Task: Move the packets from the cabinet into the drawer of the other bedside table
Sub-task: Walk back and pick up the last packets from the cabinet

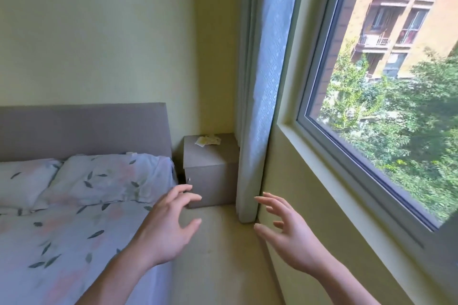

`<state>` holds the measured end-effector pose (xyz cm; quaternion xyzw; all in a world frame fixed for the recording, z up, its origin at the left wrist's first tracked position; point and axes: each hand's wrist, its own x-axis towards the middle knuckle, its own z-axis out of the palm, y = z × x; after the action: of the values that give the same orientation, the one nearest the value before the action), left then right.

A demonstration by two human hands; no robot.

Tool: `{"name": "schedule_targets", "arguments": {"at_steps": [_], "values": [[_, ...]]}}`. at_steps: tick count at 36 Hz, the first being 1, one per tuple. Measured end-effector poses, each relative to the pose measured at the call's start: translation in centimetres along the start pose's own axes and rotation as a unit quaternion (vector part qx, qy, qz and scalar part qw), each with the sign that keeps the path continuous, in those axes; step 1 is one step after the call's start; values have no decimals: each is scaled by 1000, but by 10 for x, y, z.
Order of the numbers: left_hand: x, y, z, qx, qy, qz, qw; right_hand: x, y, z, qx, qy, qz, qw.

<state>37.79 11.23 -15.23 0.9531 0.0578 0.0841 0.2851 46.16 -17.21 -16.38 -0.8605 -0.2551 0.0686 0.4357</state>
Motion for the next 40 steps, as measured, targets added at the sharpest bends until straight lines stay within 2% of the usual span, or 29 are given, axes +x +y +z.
{"name": "schedule_targets", "arguments": {"at_steps": [10,22,28,40], "values": [[171,-38,-13,34,-13,-70,997,212,52,-17,29,-40,-18,999],[304,-134,-17,33,9,-158,987,419,73,9,30,-112,-22,993],[401,-199,-7,31,9,-160,987,525,103,31,13,-125,-5,992],[617,-273,27,-2,-73,-139,988,693,174,52,26,-118,88,989]]}}
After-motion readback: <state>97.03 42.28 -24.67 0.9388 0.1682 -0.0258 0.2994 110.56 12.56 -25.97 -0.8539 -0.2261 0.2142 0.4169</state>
